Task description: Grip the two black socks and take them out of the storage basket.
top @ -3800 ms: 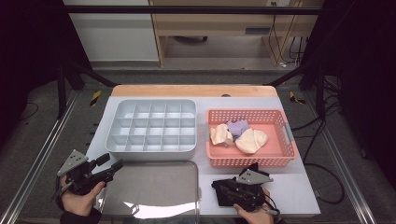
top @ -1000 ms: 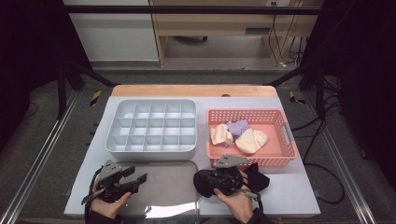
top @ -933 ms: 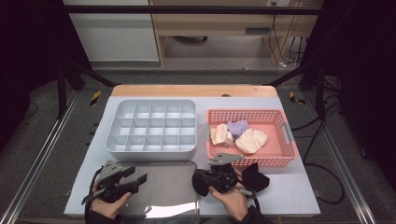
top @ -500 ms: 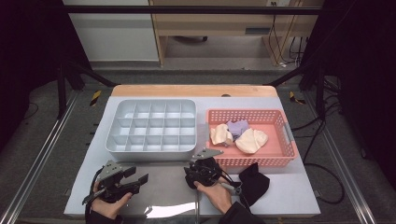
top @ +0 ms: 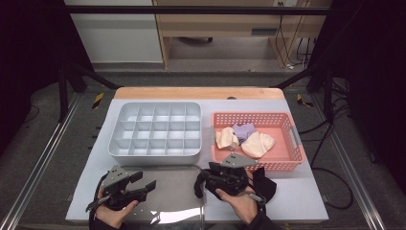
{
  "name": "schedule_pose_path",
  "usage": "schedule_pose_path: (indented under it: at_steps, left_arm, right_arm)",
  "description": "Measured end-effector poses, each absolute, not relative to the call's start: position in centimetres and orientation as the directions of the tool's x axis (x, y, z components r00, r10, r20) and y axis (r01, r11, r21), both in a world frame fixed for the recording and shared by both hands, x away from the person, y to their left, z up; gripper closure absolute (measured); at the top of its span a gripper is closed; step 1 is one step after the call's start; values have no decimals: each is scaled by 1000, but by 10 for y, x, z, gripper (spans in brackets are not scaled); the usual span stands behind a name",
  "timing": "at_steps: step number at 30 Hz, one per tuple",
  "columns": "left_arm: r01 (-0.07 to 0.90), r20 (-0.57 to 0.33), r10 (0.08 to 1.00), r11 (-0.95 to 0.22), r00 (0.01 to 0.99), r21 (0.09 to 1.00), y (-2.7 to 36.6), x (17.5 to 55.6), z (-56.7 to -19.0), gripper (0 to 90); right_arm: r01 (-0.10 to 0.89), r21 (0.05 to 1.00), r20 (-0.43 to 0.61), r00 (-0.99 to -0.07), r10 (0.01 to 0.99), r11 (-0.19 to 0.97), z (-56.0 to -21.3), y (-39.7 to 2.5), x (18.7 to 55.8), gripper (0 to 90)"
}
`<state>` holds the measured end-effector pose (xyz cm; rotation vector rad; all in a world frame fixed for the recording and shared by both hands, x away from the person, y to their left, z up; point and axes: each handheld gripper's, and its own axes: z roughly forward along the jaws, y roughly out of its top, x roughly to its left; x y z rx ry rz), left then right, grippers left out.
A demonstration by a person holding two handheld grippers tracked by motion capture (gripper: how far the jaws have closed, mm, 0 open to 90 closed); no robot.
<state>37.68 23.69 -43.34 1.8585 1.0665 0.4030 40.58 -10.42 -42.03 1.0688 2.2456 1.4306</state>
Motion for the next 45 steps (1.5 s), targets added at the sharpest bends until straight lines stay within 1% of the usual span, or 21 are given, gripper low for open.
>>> schedule_pose_path:
  at_steps: [2, 8, 12, 16, 22, 27, 29, 34, 40, 42, 45]
  left_arm:
    - [500, -150, 803, -203, 578, 842, 232, 376, -432, 334]
    - [499, -139, 796, -223, 589, 837, 216, 373, -428, 333]
    - [500, -133, 793, -235, 595, 834, 207, 373, -426, 338]
    - [484, -124, 782, -245, 611, 840, 195, 371, -420, 344]
    - [456, -106, 752, -276, 651, 846, 172, 367, -414, 353]
    - [463, -112, 734, -295, 670, 836, 154, 366, -418, 356]
    - [460, -108, 727, -306, 678, 833, 146, 366, -420, 358]
    - [455, -96, 717, -328, 690, 828, 131, 368, -425, 366]
    - [463, -90, 724, -336, 684, 820, 127, 372, -432, 409]
    - [467, -86, 731, -336, 677, 818, 130, 374, -436, 425]
    - [479, -91, 743, -328, 663, 814, 136, 376, -439, 439]
  right_arm:
    - [435, 870, 149, -682, 716, 233, -422, -113, 402, 607]
    - [474, 850, 165, -655, 738, 230, -434, -135, 393, 674]
    - [501, 826, 175, -662, 729, 257, -444, -135, 390, 731]
    - [504, 816, 168, -675, 718, 283, -445, -130, 387, 750]
    - [525, 790, 161, -676, 719, 316, -457, -129, 382, 733]
    - [525, 788, 153, -672, 724, 321, -461, -131, 379, 713]
    - [531, 778, 148, -674, 724, 335, -466, -130, 379, 691]
    - [544, 762, 146, -673, 725, 352, -473, -126, 380, 689]
    - [545, 739, 124, -688, 715, 397, -480, -120, 378, 692]
    - [540, 740, 111, -686, 719, 401, -483, -118, 377, 726]
    - [536, 736, 88, -683, 725, 414, -482, -119, 378, 832]
